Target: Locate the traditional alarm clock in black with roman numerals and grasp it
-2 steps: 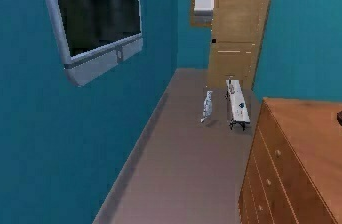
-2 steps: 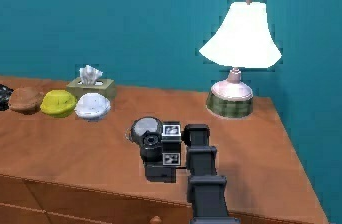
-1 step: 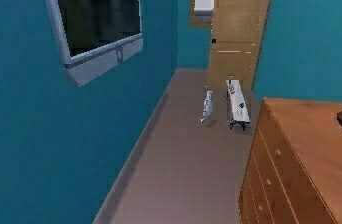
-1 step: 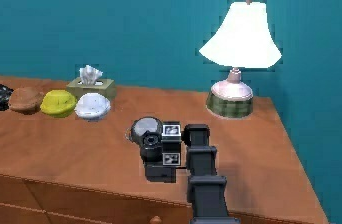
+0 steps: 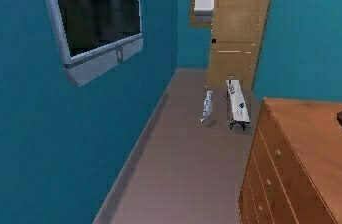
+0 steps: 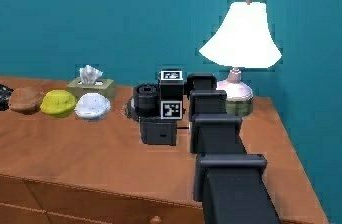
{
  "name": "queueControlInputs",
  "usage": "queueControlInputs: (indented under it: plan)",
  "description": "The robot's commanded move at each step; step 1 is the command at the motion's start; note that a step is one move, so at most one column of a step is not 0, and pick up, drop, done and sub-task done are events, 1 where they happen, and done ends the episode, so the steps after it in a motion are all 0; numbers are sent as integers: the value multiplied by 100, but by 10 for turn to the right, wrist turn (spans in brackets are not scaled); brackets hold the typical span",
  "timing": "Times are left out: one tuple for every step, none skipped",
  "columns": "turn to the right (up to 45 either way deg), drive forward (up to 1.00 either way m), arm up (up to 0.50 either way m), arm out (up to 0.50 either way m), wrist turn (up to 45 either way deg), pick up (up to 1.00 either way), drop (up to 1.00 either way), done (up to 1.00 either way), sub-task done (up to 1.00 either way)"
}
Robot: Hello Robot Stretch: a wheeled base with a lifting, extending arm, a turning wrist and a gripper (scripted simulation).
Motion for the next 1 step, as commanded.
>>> queueControlInputs:
  plan:
    - [0, 0, 0, 0, 0, 0, 0, 100, 0]
